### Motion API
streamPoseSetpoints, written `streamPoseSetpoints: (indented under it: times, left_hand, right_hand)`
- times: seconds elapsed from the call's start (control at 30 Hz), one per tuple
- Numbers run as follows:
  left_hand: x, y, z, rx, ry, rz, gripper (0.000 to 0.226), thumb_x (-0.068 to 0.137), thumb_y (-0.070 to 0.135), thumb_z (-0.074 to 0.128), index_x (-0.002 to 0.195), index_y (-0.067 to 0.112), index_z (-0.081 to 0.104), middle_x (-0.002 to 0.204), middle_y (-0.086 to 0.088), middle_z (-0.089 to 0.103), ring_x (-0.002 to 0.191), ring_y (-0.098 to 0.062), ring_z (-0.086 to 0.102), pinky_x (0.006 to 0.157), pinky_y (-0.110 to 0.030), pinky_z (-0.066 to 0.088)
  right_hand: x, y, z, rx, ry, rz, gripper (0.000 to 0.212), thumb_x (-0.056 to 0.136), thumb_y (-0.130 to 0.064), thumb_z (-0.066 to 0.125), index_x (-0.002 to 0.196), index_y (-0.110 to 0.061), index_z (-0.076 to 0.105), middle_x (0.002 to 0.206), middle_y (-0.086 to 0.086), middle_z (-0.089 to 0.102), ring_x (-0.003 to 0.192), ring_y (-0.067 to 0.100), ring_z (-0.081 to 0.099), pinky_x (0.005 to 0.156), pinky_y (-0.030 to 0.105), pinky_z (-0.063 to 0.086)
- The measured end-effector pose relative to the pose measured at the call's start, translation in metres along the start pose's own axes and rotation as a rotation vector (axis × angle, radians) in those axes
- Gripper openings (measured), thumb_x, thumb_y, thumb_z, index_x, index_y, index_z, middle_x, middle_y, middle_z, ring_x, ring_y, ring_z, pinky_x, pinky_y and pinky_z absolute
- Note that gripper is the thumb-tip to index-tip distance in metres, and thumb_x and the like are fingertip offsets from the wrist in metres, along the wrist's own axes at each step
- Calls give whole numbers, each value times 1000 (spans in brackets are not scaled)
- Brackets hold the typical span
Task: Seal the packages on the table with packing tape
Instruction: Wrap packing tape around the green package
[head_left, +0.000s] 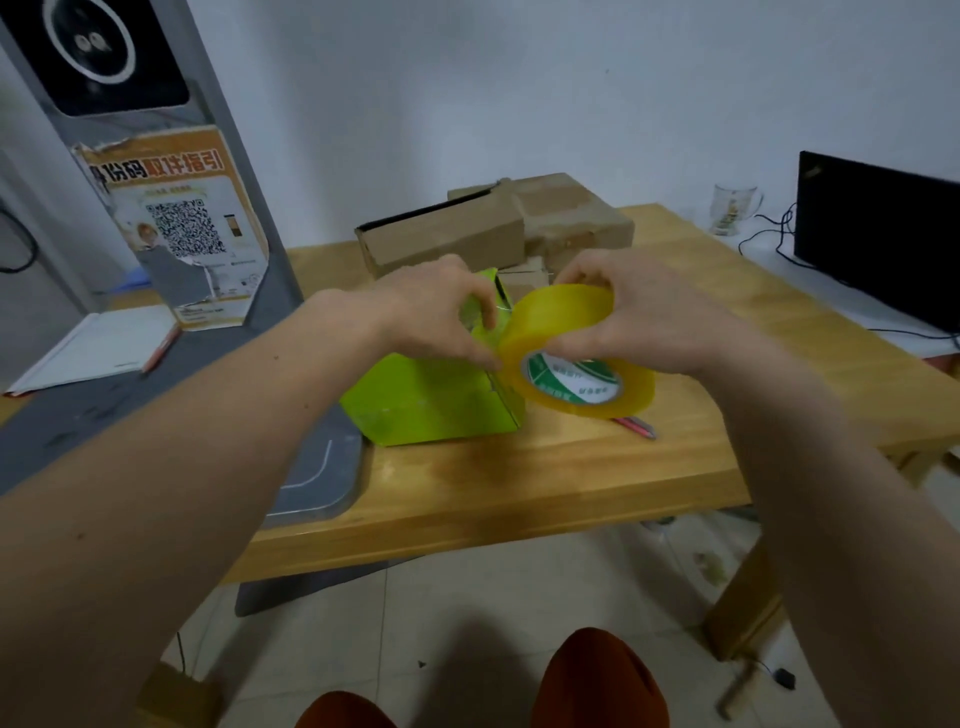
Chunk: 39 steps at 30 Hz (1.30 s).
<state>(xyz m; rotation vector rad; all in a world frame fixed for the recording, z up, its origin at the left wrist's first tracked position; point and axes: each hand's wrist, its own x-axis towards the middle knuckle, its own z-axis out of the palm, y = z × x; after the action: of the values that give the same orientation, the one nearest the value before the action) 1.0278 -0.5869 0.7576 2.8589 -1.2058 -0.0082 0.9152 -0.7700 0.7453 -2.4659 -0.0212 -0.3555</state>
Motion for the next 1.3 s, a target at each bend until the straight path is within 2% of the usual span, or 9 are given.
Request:
streamPoseSetpoints:
  times: [0.23, 0.37, 0.47, 0.67, 0.8, 0.93, 1.07, 1.2, 1.3]
  left_hand:
    - [1, -8, 16, 21, 69, -89, 50, 66, 66, 73, 95, 42, 39, 116, 6, 46, 85, -20, 54, 60, -30, 34]
    - [1, -6, 15, -138, 61, -58, 50, 67, 53, 81, 94, 34, 43, 129, 2, 41, 94, -23, 55, 76, -36, 47]
    - [-1, -5, 4, -238, 112, -25, 48, 67, 43, 85, 94, 27, 49, 124, 0, 46, 100, -24, 54, 86, -41, 49]
    - [-11, -11, -16, -640, 212, -66, 41, 72, 28, 85, 88, 17, 49, 78, 3, 51, 53, -9, 48, 43, -18, 40]
    - [-23, -24, -11, -900, 252, -114, 41, 74, 22, 84, 85, 19, 44, 83, -5, 57, 61, -16, 52, 52, -28, 42]
    - [-32, -38, -3, -1025, 305, -129, 39, 77, 19, 82, 87, 19, 44, 76, 5, 56, 69, -17, 51, 50, -23, 43]
    - [-40, -44, 3, -1061, 362, -126, 37, 79, 18, 79, 93, 16, 45, 77, 6, 55, 58, -9, 51, 44, -18, 41]
    - [-44, -48, 7, -1095, 388, -130, 37, 81, 18, 79, 93, 15, 44, 86, -3, 59, 70, -19, 57, 51, -27, 45]
    - [-49, -47, 10, -1114, 425, -171, 36, 80, 19, 79, 95, 13, 47, 92, -1, 60, 79, -21, 60, 60, -37, 51]
  right_hand:
    - [7, 6, 8, 62, 42, 17, 42, 67, -35, 85, 104, -27, 67, 107, -1, 63, 97, 16, 59, 74, 31, 47]
    - [4, 5, 4, 107, 45, 21, 42, 68, -31, 86, 105, -25, 68, 96, -11, 64, 87, 3, 61, 65, 20, 46]
    - [10, -4, -9, 108, 74, -2, 50, 67, -26, 87, 111, -27, 65, 105, -10, 61, 96, 7, 58, 71, 19, 43]
    - [27, -47, -43, 27, 165, -167, 67, 63, -31, 87, 122, -34, 57, 101, -12, 51, 86, -6, 54, 60, 5, 40]
    - [38, -53, -28, 43, 309, -209, 80, 62, -39, 89, 132, -29, 50, 113, -6, 47, 104, 7, 46, 75, 9, 36]
    - [43, -42, 8, 367, 487, -62, 81, 68, -27, 85, 137, -28, 42, 118, -7, 48, 102, -2, 50, 79, 9, 44]
    - [53, -42, 65, 956, 583, 302, 55, 76, -12, 79, 124, -12, 54, 114, 5, 65, 102, 19, 65, 94, 44, 53]
    - [64, -55, 97, 836, 563, 484, 49, 71, -34, 78, 113, -18, 59, 115, 2, 63, 115, 25, 57, 98, 46, 48]
    - [69, -63, 97, 811, 568, 468, 35, 86, -34, 67, 115, -18, 59, 116, -2, 61, 122, 26, 52, 101, 42, 44]
